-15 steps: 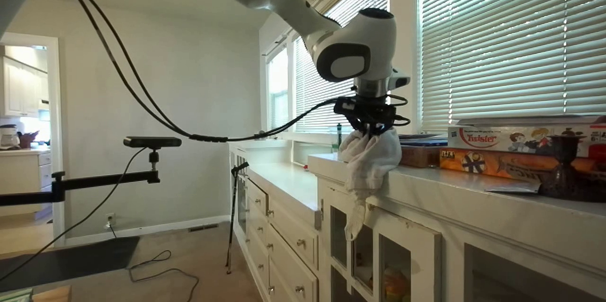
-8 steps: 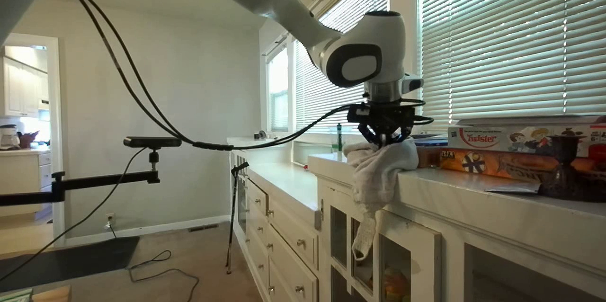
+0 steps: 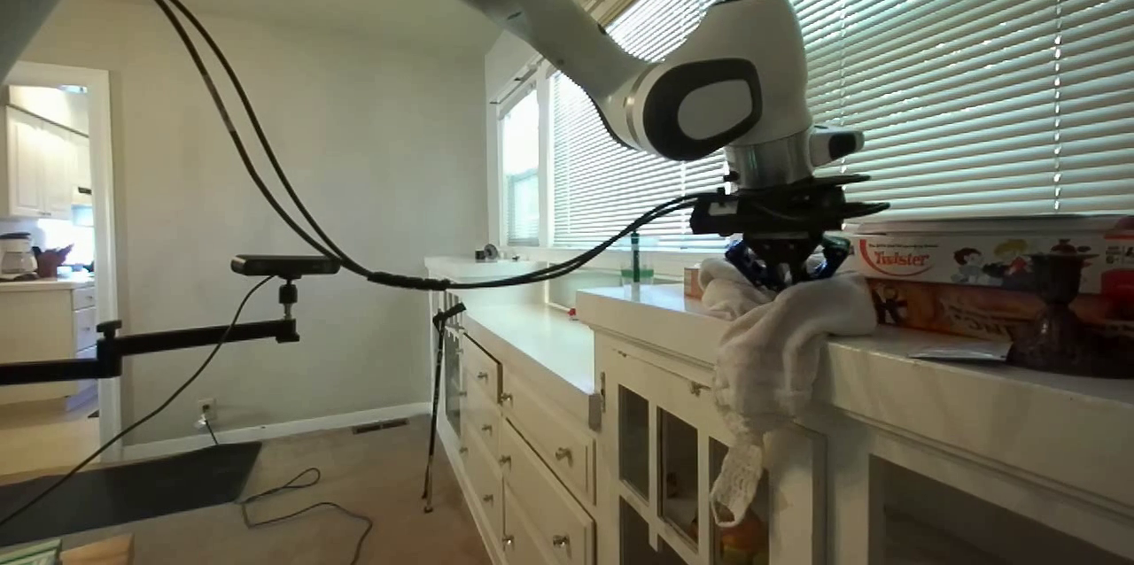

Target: Take the cloth off of the cabinet door and white the top of the cabinet with it

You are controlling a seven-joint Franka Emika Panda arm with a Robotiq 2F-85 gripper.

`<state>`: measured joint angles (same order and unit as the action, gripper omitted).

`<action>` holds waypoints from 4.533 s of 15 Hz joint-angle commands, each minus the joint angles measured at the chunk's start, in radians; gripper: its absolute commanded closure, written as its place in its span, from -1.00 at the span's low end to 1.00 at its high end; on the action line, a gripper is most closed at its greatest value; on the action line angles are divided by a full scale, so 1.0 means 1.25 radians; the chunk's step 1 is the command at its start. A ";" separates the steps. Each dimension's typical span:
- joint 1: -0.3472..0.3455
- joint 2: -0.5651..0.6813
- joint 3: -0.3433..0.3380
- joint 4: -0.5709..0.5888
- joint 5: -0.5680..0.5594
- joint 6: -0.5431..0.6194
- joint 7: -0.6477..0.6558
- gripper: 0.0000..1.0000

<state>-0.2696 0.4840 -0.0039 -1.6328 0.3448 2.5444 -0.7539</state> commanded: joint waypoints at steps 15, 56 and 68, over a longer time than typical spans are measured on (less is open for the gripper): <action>0.042 0.041 0.129 0.090 -0.086 -0.016 0.009 0.93; -0.059 -0.083 0.206 0.084 -0.014 0.120 -0.244 0.93; -0.123 0.017 0.390 0.308 0.116 0.356 -0.500 0.93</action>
<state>-0.4160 0.4020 0.4252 -1.3442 0.4248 2.9239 -1.3542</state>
